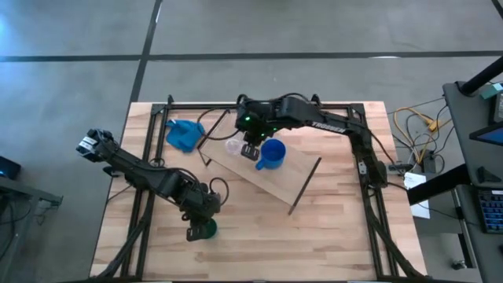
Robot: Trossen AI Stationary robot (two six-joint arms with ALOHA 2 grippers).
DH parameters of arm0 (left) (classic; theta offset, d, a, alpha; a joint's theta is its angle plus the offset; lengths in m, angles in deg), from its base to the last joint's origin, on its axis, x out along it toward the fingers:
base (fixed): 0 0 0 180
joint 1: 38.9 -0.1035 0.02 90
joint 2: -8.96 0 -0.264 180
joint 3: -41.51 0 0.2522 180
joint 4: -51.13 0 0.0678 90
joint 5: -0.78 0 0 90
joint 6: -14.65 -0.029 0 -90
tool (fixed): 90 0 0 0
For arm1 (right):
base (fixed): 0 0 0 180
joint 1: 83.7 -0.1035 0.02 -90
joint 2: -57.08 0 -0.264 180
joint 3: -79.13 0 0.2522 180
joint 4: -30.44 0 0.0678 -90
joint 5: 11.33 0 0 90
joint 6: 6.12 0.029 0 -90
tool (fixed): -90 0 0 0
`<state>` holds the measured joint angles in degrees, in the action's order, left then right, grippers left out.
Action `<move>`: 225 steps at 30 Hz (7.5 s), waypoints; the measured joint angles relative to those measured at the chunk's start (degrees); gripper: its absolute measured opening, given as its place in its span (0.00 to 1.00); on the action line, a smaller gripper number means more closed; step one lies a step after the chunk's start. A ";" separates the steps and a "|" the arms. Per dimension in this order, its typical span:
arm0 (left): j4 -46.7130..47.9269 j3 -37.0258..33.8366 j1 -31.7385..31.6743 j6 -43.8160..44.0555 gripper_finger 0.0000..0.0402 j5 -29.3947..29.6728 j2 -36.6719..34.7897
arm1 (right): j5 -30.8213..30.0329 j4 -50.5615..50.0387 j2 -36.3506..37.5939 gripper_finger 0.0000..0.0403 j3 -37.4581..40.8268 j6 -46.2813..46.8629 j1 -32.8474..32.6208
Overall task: Stack small to large cups/mugs on shelf
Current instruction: Adjust the blue mug on the shelf
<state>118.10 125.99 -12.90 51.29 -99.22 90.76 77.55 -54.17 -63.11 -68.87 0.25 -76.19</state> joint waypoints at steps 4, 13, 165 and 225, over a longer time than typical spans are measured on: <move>-0.04 0.00 0.00 0.09 0.04 0.00 0.00 | -0.02 -7.16 4.63 0.02 -0.04 1.02 -1.15; -0.12 0.00 0.00 0.07 0.04 0.02 0.00 | -1.85 -18.70 12.87 0.02 2.99 10.59 -5.13; -3.55 -0.11 -0.10 -2.95 0.04 4.16 0.02 | -12.31 19.17 19.82 0.02 28.54 13.14 -4.68; -6.24 -0.11 -0.11 -3.04 0.04 6.01 0.02 | -0.42 11.42 16.09 0.02 29.35 15.12 -1.51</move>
<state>111.86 125.88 -13.01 48.25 -93.21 90.78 77.13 -42.75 -47.01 -39.52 15.37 -77.70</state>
